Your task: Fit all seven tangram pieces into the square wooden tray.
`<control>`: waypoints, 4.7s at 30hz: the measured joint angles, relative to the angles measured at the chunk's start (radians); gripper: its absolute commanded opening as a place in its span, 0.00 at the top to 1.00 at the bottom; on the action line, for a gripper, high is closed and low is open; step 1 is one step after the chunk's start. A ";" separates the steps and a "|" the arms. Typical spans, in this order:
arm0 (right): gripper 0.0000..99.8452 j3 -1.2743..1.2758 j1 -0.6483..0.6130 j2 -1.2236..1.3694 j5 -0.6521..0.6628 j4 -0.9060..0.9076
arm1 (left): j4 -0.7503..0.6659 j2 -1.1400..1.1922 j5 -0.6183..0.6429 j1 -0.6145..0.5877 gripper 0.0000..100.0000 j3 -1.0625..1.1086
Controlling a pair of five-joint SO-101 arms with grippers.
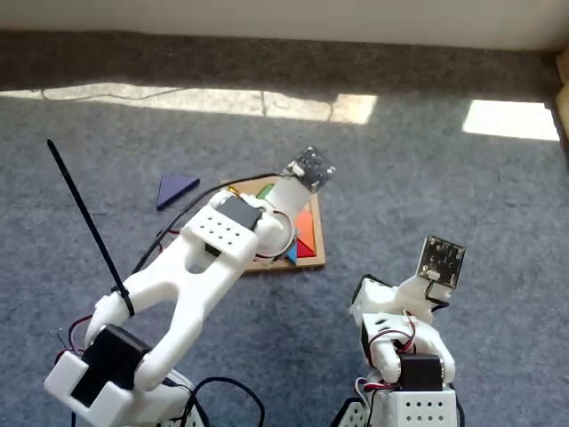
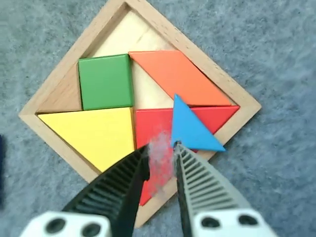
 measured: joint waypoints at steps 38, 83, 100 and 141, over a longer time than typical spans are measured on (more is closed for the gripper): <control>0.99 0.000 0.000 0.000 0.000 0.000 | -0.068 0.250 0.041 0.017 0.91 -0.158; 0.99 0.000 0.000 0.000 0.000 0.000 | -0.083 0.262 0.120 -0.038 0.91 -0.196; 0.99 0.000 0.000 0.000 0.000 0.000 | 0.115 0.006 0.031 -0.474 0.71 -0.215; 0.99 0.000 0.000 0.000 0.000 0.000 | 0.795 1.244 -0.629 -0.663 0.71 -1.722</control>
